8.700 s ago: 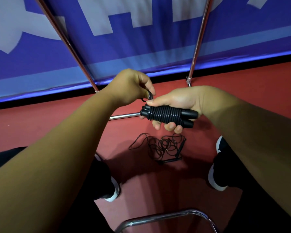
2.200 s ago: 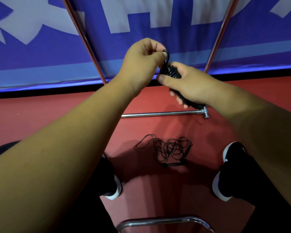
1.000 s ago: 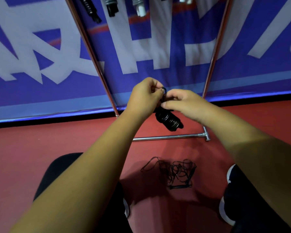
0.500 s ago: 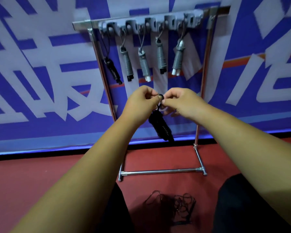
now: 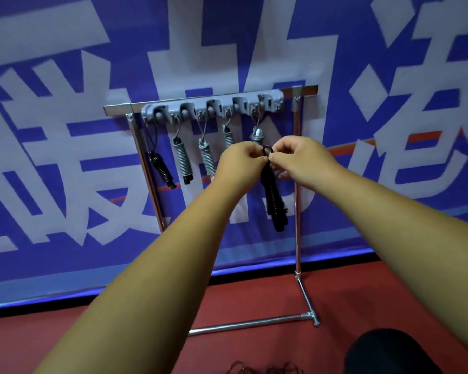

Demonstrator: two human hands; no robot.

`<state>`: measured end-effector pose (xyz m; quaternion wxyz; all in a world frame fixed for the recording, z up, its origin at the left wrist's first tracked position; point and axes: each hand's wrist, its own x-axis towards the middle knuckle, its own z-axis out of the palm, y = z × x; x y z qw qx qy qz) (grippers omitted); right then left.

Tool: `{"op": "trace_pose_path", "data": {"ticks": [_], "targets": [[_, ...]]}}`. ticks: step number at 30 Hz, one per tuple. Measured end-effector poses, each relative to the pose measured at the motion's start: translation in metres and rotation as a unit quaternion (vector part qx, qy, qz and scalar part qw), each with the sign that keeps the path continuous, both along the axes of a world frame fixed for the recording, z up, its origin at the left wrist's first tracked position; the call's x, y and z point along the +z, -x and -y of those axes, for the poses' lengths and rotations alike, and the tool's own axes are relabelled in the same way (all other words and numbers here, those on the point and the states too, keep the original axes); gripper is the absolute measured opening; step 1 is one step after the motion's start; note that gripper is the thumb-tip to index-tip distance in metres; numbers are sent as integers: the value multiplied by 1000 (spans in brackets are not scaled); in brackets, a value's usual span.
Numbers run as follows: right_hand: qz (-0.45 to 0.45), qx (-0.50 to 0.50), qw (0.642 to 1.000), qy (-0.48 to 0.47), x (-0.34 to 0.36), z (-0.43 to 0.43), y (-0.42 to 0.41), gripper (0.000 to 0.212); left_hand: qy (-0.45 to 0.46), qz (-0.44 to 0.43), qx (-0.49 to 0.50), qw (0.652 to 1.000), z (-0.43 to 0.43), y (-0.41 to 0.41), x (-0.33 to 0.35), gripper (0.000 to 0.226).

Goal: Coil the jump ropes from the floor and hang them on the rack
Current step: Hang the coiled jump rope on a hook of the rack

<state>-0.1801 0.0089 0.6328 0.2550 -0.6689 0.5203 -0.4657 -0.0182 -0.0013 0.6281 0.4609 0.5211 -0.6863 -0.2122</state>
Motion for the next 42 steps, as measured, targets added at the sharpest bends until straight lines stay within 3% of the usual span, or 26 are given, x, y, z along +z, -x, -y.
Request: {"op": "trace_pose_path", "data": {"ticks": [16,23,31,42], "targets": [[141,-27,986,-78,44,84,36,11,-63,-128,5,990,102,52,41,9],[185,-21,978,-95,72,137,39,9,23,-102,50,993,151,67,62,10],[201,-36,974,-95,74,178,50,8,60,-51,66,995,192,80,67,13],[197,-44,970,-138,54,201,44,11,-2,-41,62,997,209,75,48,14]]}}
